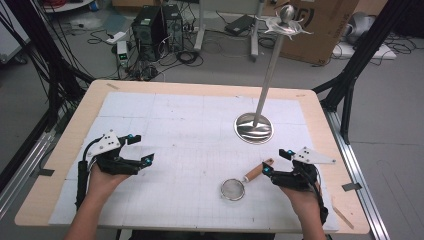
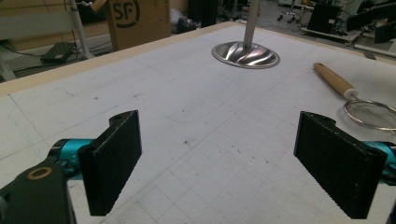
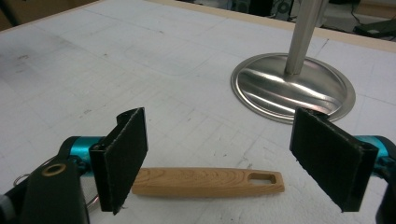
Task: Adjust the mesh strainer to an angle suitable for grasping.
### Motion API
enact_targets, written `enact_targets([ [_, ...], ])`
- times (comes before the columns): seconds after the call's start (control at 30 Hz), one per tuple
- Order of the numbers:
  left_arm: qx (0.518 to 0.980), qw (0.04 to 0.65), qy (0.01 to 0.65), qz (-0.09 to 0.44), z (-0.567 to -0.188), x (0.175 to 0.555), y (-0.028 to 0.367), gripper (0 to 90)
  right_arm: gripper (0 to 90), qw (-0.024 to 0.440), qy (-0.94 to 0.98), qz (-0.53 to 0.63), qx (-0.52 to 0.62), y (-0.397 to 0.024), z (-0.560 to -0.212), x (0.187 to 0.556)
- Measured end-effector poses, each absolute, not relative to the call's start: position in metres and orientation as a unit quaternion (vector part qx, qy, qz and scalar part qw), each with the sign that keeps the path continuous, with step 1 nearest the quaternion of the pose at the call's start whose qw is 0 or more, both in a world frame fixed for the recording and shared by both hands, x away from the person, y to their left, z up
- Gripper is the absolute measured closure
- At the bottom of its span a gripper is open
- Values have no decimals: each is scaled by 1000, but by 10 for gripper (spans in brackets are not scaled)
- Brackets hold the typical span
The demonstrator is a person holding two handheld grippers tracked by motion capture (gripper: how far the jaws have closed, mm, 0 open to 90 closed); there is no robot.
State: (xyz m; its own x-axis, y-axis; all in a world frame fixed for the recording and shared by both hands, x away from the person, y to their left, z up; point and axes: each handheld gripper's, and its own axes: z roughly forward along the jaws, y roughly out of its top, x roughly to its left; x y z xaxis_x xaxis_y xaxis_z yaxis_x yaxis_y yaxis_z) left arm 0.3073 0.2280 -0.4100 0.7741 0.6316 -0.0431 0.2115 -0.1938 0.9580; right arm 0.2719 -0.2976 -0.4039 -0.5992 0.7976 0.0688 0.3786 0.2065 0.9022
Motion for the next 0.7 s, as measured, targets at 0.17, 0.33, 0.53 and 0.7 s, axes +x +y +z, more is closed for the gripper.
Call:
enact_targets([
  [0.17, 748, 571, 283, 186, -411, 307, 228, 157, 175, 213, 755, 484, 388, -294, -409, 274],
  [0.33, 742, 579, 282, 187, -409, 306, 228, 158, 176, 216, 759, 484, 378, -292, -406, 270],
  [0.53, 741, 580, 281, 185, -409, 306, 227, 158, 171, 215, 757, 489, 377, -293, -403, 269],
  [0.7, 742, 579, 281, 188, -408, 305, 227, 158, 171, 225, 753, 488, 379, -292, -402, 267],
])
